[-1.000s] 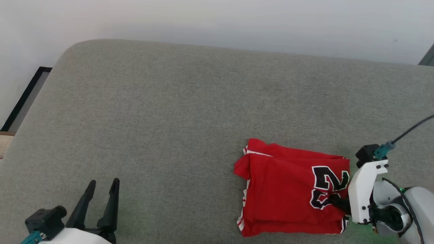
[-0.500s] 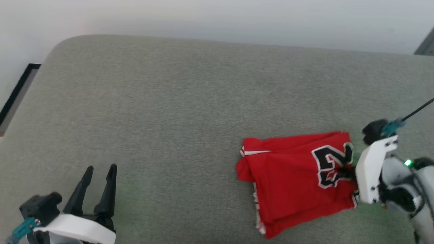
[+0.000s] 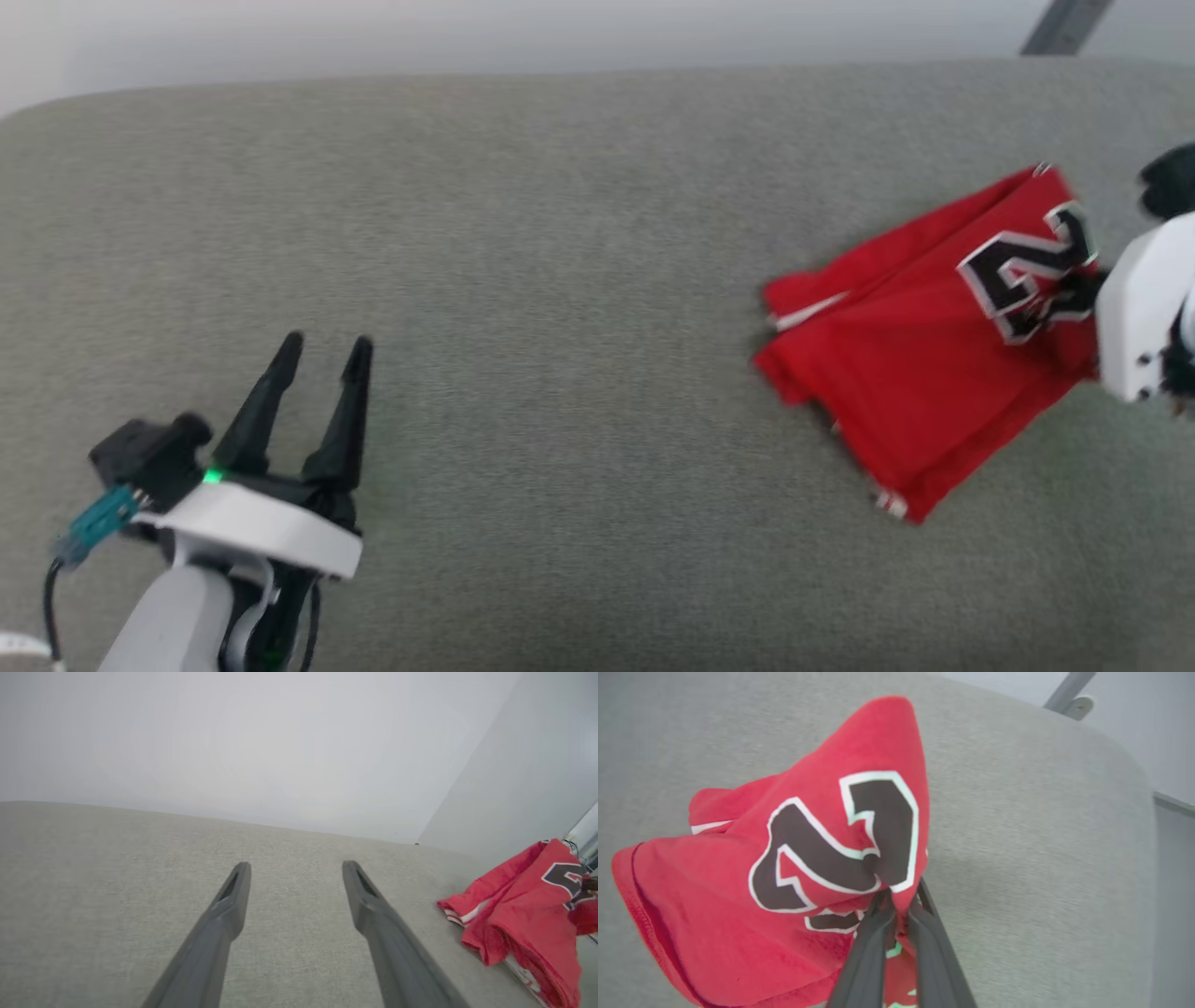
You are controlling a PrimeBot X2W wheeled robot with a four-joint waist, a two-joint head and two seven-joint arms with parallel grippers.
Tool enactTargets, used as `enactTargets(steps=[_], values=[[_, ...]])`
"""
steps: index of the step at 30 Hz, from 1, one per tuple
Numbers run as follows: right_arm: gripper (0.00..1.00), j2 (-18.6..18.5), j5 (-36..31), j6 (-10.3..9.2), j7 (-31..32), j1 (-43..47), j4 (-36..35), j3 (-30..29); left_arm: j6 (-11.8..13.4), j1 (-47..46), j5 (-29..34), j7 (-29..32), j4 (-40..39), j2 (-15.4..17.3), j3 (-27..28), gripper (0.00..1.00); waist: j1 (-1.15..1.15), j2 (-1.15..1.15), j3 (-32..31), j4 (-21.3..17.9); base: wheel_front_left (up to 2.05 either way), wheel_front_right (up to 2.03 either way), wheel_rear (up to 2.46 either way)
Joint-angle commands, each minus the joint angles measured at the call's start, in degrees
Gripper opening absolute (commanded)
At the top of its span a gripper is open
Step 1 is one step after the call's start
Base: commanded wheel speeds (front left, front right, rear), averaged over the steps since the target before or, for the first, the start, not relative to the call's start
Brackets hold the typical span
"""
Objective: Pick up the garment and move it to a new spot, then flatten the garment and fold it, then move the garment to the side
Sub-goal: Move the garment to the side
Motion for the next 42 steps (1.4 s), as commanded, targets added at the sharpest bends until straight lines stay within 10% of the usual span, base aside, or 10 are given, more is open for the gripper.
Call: enactTargets(steps=[1,19,42], values=[[0.0,-0.21,-0.56,-0.15,-0.59,-0.93,0.31,-0.59,-0.18,-1.24,0.55,-0.27,-0.25,0.05,-0.57,1.0,0.0,0.0,1.49,-1.76,0.0,0.0,0.0],[0.0,-3.15,-15.27,-0.15,-12.69,-14.4,14.68,-10.58,-0.18,-20.54,0.86,-0.27,0.63,-0.01,-16.5,1.0,0.0,0.0,11.14,-9.89,0.0,0.0,0.0],[0.0,5.07,-44.85,-0.15,-23.58,-22.15,37.62,-37.93,-0.19,-31.7,-1.26,-0.27,2.43,-0.63,-25.58,1.0,0.0,0.0,17.1,-6.03,0.0,0.0,0.0]])
